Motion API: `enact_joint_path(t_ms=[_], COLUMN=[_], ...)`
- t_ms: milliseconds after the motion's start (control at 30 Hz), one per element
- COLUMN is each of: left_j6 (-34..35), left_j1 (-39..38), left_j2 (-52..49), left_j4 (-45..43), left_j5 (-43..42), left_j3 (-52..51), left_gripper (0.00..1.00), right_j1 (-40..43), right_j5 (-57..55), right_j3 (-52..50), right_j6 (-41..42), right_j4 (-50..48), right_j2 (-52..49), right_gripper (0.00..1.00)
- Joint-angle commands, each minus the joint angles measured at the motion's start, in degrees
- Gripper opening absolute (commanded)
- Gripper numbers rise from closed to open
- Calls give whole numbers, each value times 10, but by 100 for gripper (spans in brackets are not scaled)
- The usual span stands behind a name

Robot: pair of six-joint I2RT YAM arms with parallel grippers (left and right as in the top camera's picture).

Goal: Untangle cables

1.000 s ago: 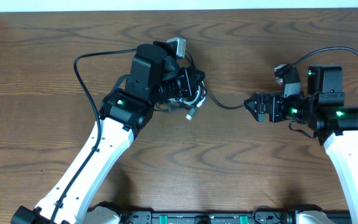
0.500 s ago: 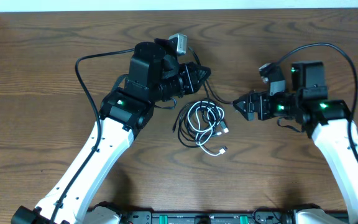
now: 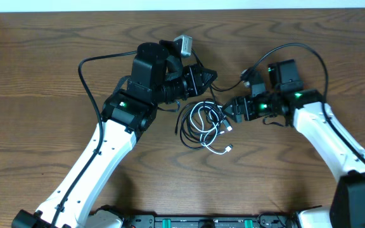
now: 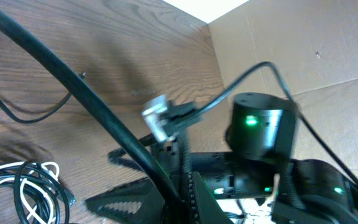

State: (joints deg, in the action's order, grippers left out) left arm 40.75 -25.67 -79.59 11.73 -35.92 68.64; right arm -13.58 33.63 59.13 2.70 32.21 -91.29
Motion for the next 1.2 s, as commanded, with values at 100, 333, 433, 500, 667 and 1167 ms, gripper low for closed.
enact_joint_path(t_ms=[100, 333, 433, 500, 667, 1167], left_j6=[5, 21, 36, 36, 36, 35], left_j1=[1, 26, 35, 38, 38, 38], left_j2=[15, 15, 15, 15, 15, 15], left_j4=[-5, -3, -3, -3, -3, -2], left_j5=[3, 9, 9, 9, 7, 18], left_j3=[10, 10, 10, 10, 10, 10], left_gripper=[7, 8, 7, 7, 7, 8], right_j1=[-15, -22, -42, -56, -80, -81], right_j5=[54, 83, 79, 72, 52, 38], right_j3=[8, 7, 7, 7, 7, 8], right_j6=[-88, -267, -331, -355, -360, -300], right_j4=[15, 39, 29, 13, -44, -76], right_j2=[-14, -6, -17, -25, -45, -57], right_gripper=[82, 84, 73, 68, 62, 1])
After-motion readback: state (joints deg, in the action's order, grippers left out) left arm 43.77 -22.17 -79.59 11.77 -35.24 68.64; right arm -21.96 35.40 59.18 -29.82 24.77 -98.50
